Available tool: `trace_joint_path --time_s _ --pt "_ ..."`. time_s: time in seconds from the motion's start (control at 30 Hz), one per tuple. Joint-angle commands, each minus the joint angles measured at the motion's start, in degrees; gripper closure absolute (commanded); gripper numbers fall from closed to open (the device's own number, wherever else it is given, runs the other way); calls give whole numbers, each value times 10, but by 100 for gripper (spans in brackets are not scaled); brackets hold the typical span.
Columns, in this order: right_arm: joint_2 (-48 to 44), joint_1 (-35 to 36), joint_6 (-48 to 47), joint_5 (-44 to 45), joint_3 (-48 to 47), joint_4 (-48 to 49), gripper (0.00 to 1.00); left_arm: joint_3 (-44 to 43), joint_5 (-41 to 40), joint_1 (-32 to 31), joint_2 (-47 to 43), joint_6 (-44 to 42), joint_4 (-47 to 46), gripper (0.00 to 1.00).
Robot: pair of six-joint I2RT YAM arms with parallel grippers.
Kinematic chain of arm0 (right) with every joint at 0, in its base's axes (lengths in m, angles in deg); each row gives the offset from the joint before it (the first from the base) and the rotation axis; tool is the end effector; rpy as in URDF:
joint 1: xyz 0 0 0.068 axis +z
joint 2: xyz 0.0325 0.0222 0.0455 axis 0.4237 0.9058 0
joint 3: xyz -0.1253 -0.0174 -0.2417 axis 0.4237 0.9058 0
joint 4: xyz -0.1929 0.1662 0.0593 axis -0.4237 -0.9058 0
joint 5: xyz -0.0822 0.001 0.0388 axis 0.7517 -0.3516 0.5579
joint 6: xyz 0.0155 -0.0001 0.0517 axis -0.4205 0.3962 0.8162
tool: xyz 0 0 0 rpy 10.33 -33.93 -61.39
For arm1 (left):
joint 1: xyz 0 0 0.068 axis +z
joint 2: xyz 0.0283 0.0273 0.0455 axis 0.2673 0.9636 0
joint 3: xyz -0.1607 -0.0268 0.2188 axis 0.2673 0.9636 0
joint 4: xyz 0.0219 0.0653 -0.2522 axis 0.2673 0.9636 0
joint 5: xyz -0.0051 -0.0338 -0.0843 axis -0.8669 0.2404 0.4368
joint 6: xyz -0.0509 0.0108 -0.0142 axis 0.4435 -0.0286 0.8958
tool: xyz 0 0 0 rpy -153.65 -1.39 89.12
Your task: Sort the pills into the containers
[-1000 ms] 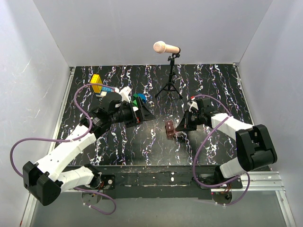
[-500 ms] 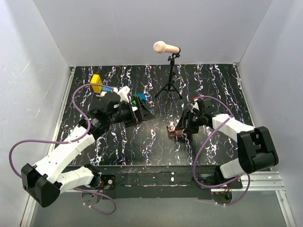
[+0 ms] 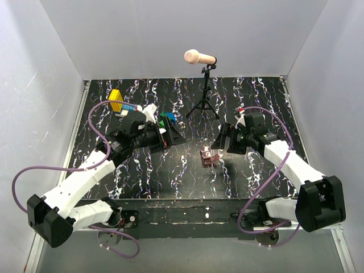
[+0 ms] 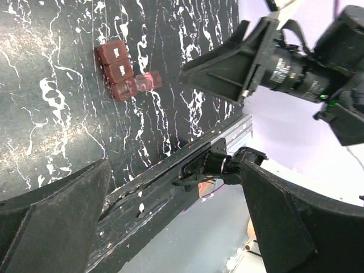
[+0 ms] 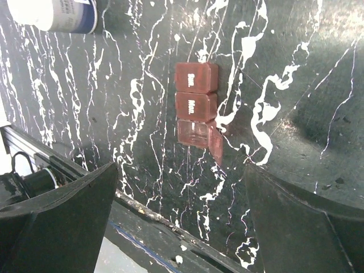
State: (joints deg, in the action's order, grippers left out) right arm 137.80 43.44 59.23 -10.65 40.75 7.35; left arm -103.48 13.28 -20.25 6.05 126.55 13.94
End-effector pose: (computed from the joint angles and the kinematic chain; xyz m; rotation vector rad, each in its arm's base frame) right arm 0.2385 0.0927 0.2320 0.0556 2.4876 0.8140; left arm 0.1856 -0.1476 0.3251 -0.0889 2.3610 -1.1627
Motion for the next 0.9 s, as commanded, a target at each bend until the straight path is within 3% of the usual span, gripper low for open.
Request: trace_joint_path --time_s 0.0,0.43,0.73,0.87 --pt "-21 -3 -22 6 -42 -34 2 -8 -15 1 22 -17 4 2" --pt "-5 -2 -36 15 -83 -68 4 -119 -234 27 120 -155 219 2" --pt "28 25 -46 44 -136 -100 3 -125 -356 43 135 -188 264 2" --pt "61 70 -53 83 -175 -115 3 -111 -367 43 103 -200 241 2"
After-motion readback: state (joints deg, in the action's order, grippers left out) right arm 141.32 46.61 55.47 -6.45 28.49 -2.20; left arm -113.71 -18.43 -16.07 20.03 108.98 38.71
